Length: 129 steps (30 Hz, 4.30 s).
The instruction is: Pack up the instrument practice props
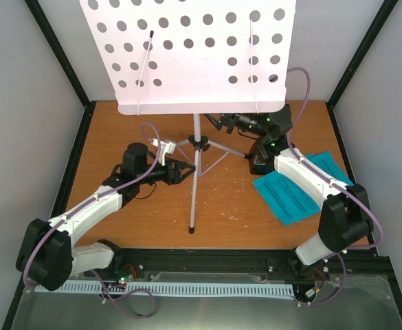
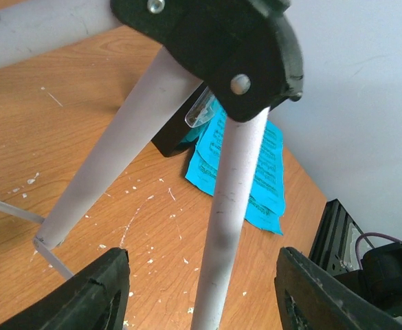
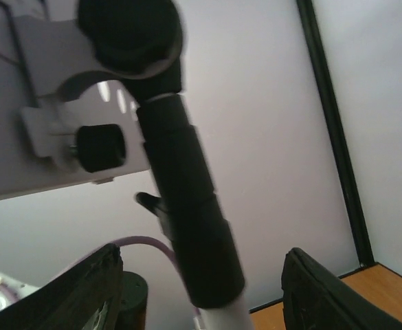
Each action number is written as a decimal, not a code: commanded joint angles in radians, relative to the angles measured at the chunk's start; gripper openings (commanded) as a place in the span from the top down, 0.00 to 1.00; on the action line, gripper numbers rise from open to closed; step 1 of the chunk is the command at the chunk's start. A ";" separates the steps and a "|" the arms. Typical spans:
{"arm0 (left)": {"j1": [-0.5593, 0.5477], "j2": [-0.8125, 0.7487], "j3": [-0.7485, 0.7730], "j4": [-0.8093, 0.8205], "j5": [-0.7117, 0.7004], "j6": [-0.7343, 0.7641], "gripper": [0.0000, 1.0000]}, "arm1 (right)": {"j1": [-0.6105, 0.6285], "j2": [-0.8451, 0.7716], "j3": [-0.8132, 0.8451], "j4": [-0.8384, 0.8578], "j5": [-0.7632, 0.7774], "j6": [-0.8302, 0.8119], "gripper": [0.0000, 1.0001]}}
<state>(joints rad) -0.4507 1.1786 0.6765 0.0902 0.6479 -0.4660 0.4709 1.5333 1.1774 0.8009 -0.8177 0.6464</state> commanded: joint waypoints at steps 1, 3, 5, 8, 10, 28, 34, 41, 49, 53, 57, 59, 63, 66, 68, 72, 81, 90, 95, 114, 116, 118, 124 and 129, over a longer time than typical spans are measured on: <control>-0.006 0.038 0.026 0.037 0.026 -0.013 0.41 | 0.021 0.017 0.061 -0.072 -0.108 -0.104 0.37; -0.008 0.059 0.035 0.036 0.027 -0.008 0.42 | 0.024 0.025 0.074 -0.076 -0.139 -0.099 0.38; -0.007 0.073 0.047 0.037 0.030 0.001 0.42 | 0.026 0.027 0.083 -0.097 -0.148 -0.110 0.39; -0.008 0.096 0.059 0.045 0.041 0.005 0.44 | 0.026 0.030 0.104 -0.164 -0.138 -0.154 0.41; -0.008 0.110 0.063 0.055 0.049 0.004 0.45 | 0.026 0.041 0.129 -0.202 -0.142 -0.173 0.44; -0.014 0.198 0.071 0.103 0.062 0.003 0.75 | 0.027 0.096 0.226 -0.297 -0.178 -0.211 0.73; -0.014 0.157 0.044 0.120 0.034 0.024 1.00 | 0.028 0.084 0.230 -0.286 -0.215 -0.193 0.94; -0.014 0.052 0.035 0.142 0.001 0.087 1.00 | 0.055 0.045 0.236 -0.381 -0.228 -0.247 0.97; -0.014 -0.089 0.061 0.158 -0.009 0.109 1.00 | 0.111 -0.017 0.213 -0.490 -0.191 -0.316 0.97; -0.014 -0.122 0.104 0.135 -0.013 0.110 1.00 | 0.130 -0.038 0.205 -0.544 -0.182 -0.341 0.97; -0.014 -0.158 0.149 0.126 -0.017 0.109 1.00 | 0.156 -0.042 0.193 -0.579 -0.161 -0.361 0.97; -0.014 -0.162 0.171 0.120 -0.011 0.103 1.00 | 0.171 -0.037 0.194 -0.600 -0.152 -0.373 0.97; -0.014 -0.170 0.200 0.117 -0.007 0.068 1.00 | 0.190 -0.033 0.181 -0.616 -0.123 -0.381 0.97; -0.014 -0.197 0.196 0.136 -0.022 0.037 1.00 | 0.198 -0.036 0.161 -0.606 -0.103 -0.368 0.97; -0.014 -0.209 0.202 0.134 -0.030 0.026 1.00 | 0.208 -0.037 0.148 -0.602 -0.089 -0.356 0.97; -0.014 -0.193 0.230 0.099 -0.035 -0.028 1.00 | 0.227 -0.032 0.096 -0.580 -0.020 -0.282 0.97; -0.014 -0.107 0.124 0.220 -0.003 -0.290 1.00 | 0.239 -0.023 -0.053 -0.570 0.279 -0.078 0.97; -0.008 0.007 0.047 0.258 -0.021 -0.332 1.00 | 0.239 0.071 -0.139 -0.448 0.369 -0.003 0.97; -0.008 0.079 0.011 0.287 -0.044 -0.311 1.00 | 0.238 0.146 -0.193 -0.327 0.420 -0.046 0.97; -0.005 0.314 0.003 0.242 -0.062 -0.243 1.00 | 0.227 0.370 -0.209 -0.290 0.520 -0.162 0.97; -0.005 0.322 -0.002 0.240 -0.075 -0.246 1.00 | 0.226 0.387 -0.207 -0.301 0.529 -0.171 0.97; -0.005 0.335 -0.005 0.242 -0.083 -0.243 1.00 | 0.225 0.400 -0.202 -0.316 0.538 -0.188 0.96; -0.005 0.392 -0.003 0.241 -0.076 -0.228 1.00 | 0.224 0.428 -0.200 -0.333 0.562 -0.218 0.89; -0.005 0.423 -0.009 0.250 -0.072 -0.221 1.00 | 0.224 0.450 -0.198 -0.336 0.577 -0.238 0.84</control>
<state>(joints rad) -0.4976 1.5925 0.6239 0.1947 0.7300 -0.8070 0.6571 1.9736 0.9916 0.4820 -0.1932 0.6373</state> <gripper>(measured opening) 0.131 0.245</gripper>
